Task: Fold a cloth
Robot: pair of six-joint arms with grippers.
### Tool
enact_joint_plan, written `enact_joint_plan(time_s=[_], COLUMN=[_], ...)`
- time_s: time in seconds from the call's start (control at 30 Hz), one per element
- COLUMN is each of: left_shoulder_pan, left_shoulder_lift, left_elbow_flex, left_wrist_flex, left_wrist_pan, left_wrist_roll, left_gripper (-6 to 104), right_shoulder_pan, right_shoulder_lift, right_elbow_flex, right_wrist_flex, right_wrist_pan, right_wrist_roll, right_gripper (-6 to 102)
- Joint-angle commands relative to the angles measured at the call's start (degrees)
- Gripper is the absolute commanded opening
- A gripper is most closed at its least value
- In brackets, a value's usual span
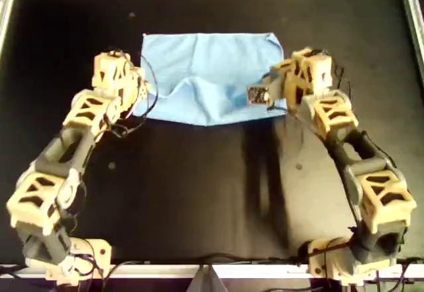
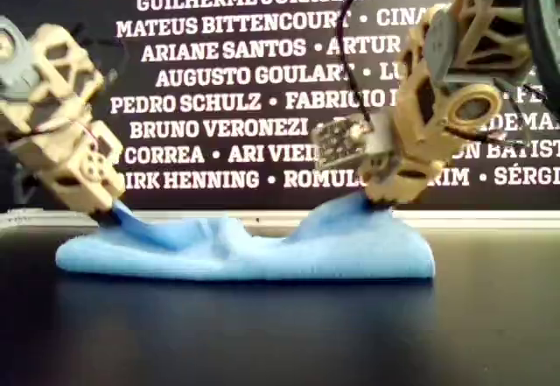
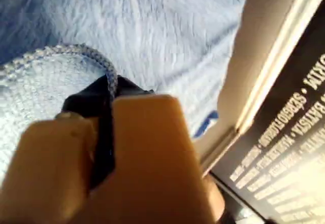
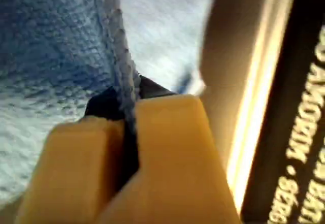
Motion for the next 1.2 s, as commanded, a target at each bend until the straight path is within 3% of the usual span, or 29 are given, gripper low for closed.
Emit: enact_joint_plan(time_s=[0.0,0.1,0.33,0.57,0.8,1.17], left_shoulder_pan=[1.05,1.05,1.14,1.76,2.55,3.43], left_shoulder_lift=[-0.88,-4.13,-12.66,-20.83,-24.17,-24.52], left_elbow_flex=[-8.09,-12.04,-22.41,-32.34,-40.69,-43.86], left_wrist_flex=[-1.14,-1.05,-1.05,-0.97,-0.97,-1.05], left_wrist_pan=[0.09,0.09,0.09,0.09,0.0,0.0], left_wrist_roll=[0.35,0.35,0.44,0.53,3.96,4.04], left_gripper=[0,0,0,0,0,0], right_shoulder_pan=[-1.76,-2.11,-2.02,-2.02,-2.11,-2.64], right_shoulder_lift=[-0.44,-3.16,-10.37,-16.35,-22.68,-24.35], right_elbow_flex=[-7.21,-9.93,-19.34,-27.6,-38.23,-44.65], right_wrist_flex=[-1.93,-1.93,-1.93,-1.93,-1.93,-1.93], right_wrist_pan=[-0.35,-0.35,-0.35,-0.35,-0.35,-0.35], right_wrist_roll=[-0.35,-0.62,-6.5,-6.68,-6.68,-6.77], right_gripper=[1,1,1,1,1,1])
